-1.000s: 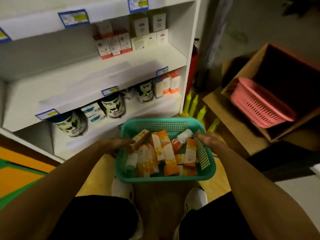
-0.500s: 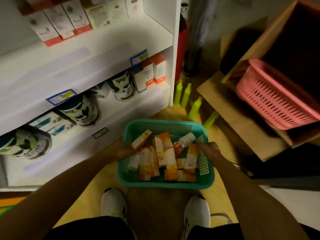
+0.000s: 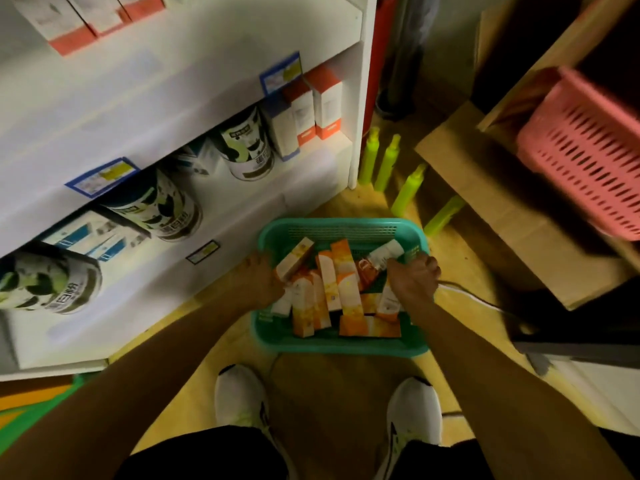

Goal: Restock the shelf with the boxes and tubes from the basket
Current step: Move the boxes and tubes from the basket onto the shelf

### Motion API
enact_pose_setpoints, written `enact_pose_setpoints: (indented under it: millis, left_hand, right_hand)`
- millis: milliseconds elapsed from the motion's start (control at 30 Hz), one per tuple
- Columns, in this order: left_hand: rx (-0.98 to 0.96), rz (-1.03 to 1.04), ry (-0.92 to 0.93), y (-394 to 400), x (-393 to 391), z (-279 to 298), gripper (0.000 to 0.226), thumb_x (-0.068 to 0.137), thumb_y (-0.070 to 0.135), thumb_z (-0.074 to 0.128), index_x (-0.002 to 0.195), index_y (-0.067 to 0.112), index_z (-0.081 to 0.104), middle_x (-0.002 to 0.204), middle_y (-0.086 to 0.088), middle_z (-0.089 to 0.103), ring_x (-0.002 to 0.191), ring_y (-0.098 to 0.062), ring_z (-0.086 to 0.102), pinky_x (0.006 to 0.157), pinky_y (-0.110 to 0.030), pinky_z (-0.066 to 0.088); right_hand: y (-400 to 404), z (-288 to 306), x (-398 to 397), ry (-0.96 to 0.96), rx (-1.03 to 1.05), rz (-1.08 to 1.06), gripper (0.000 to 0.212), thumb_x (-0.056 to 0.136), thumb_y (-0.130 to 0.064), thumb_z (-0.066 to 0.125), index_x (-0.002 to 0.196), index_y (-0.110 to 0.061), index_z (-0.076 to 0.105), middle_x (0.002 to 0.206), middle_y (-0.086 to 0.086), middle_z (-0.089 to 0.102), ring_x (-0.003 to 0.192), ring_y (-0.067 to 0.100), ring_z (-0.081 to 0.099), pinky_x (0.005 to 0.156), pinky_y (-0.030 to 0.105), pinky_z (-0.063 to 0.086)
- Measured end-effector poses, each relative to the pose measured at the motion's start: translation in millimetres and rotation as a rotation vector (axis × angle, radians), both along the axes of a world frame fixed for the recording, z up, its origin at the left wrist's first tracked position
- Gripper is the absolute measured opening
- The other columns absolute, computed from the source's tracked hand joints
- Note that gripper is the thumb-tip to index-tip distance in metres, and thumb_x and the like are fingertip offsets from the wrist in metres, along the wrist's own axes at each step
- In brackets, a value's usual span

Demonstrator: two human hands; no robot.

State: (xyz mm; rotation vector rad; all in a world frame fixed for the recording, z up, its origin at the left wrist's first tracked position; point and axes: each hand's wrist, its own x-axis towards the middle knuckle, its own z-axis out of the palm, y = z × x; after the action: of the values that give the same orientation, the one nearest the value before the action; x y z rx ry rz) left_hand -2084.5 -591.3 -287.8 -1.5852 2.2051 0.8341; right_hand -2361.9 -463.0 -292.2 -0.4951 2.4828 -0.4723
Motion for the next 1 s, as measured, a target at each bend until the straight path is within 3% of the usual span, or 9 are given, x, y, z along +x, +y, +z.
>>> enact_pose_setpoints:
  millis: [67, 133, 300, 433, 533, 633, 767, 867, 1000]
  left_hand:
    - [-0.036, 0.048, 0.006, -5.1, -13.3, 0.4, 0.1, 0.078, 0.084, 0.046, 0.15, 0.017, 0.028, 0.151, -0.015, 0.037, 0.132, -0.034, 0.045, 0.109, -0.048, 0.04]
    - [-0.011, 0.127, 0.104, -7.4, -24.7, 0.6, 0.11, 0.072, 0.095, 0.035, 0.153, 0.021, 0.024, 0.155, -0.011, 0.035, 0.137, -0.031, 0.042, 0.112, -0.05, 0.038]
    - [-0.114, -0.162, -0.086, -9.6, -18.8, -23.2, 0.087, 0.091, 0.072, 0.039, 0.152, 0.012, 0.024, 0.154, -0.017, 0.035, 0.132, -0.035, 0.046, 0.107, -0.048, 0.042]
    - [-0.301, -0.333, -0.216, -2.1, -17.1, -39.0, 0.07, 0.093, 0.059, 0.041, 0.146, 0.013, 0.036, 0.14, -0.014, 0.051, 0.121, -0.032, 0.054, 0.1, -0.043, 0.044]
    - [-0.311, -0.447, -0.282, -2.3, -20.5, -45.4, 0.073, 0.092, 0.057, 0.04, 0.15, 0.014, 0.03, 0.141, -0.014, 0.051, 0.126, -0.034, 0.05, 0.105, -0.047, 0.037]
    - [-0.271, -0.498, -0.338, -4.5, -26.5, -45.8, 0.061, 0.096, 0.047, 0.039, 0.15, 0.021, 0.031, 0.141, -0.013, 0.052, 0.125, -0.036, 0.051, 0.108, -0.053, 0.03]
    - [-0.26, -0.445, -0.353, -13.6, -33.6, -37.2, 0.05, 0.099, 0.05, 0.04, 0.137, 0.018, 0.045, 0.127, -0.01, 0.062, 0.114, -0.03, 0.058, 0.105, -0.044, 0.033]
    - [-0.253, -0.435, -0.337, -14.0, -34.3, -22.9, 0.052, 0.096, 0.049, 0.045, 0.135, 0.015, 0.044, 0.123, -0.009, 0.064, 0.113, -0.029, 0.058, 0.106, -0.04, 0.034]
    - [-0.171, -0.394, -0.266, -14.5, -38.4, -9.8, 0.047, 0.096, 0.053, 0.043, 0.125, 0.017, 0.053, 0.113, -0.006, 0.065, 0.103, -0.029, 0.061, 0.096, -0.037, 0.042]
  right_hand:
    - [-2.6, -0.2, 14.7, 0.183, -0.048, 0.182, 0.07, 0.084, -0.042, 0.063, 0.14, -0.005, 0.041, 0.144, 0.019, 0.039, 0.136, 0.038, 0.033, 0.11, 0.05, 0.033]
    - [-11.6, -4.2, 29.7, 0.232, -0.084, 0.37, 0.065, 0.084, -0.044, 0.06, 0.137, -0.009, 0.044, 0.139, 0.016, 0.046, 0.13, 0.036, 0.042, 0.106, 0.051, 0.038]
    - [-31.1, -18.1, 68.4, 0.026, 0.005, 0.73, 0.066, 0.083, -0.06, 0.059, 0.131, -0.016, 0.047, 0.125, 0.014, 0.059, 0.116, 0.036, 0.056, 0.093, 0.047, 0.047]
    - [-41.5, -26.9, 90.1, 0.01, 0.138, 0.78, 0.081, 0.087, -0.065, 0.053, 0.144, -0.009, 0.037, 0.142, 0.017, 0.046, 0.13, 0.037, 0.043, 0.105, 0.048, 0.037]
    - [-47.1, -32.1, 98.3, 0.037, 0.198, 0.798, 0.087, 0.088, -0.061, 0.054, 0.149, -0.005, 0.027, 0.146, 0.017, 0.043, 0.132, 0.037, 0.041, 0.109, 0.05, 0.034]
    - [-52.7, -35.4, 99.6, 0.032, 0.238, 0.807, 0.082, 0.093, -0.051, 0.053, 0.151, -0.004, 0.021, 0.143, 0.016, 0.046, 0.13, 0.037, 0.044, 0.11, 0.053, 0.033]
    - [-59.4, -33.6, 90.1, 0.046, 0.213, 0.811, 0.064, 0.091, -0.038, 0.059, 0.143, -0.009, 0.034, 0.135, 0.014, 0.053, 0.125, 0.035, 0.049, 0.11, 0.054, 0.033]
    - [-57.3, -27.8, 81.8, 0.044, 0.151, 0.784, 0.055, 0.088, -0.038, 0.065, 0.131, -0.012, 0.043, 0.125, 0.012, 0.058, 0.116, 0.033, 0.056, 0.1, 0.046, 0.04]
    - [-50.7, -30.7, 79.7, -0.008, 0.122, 0.75, 0.065, 0.082, -0.045, 0.069, 0.133, -0.016, 0.042, 0.125, 0.01, 0.057, 0.116, 0.033, 0.056, 0.098, 0.044, 0.044]
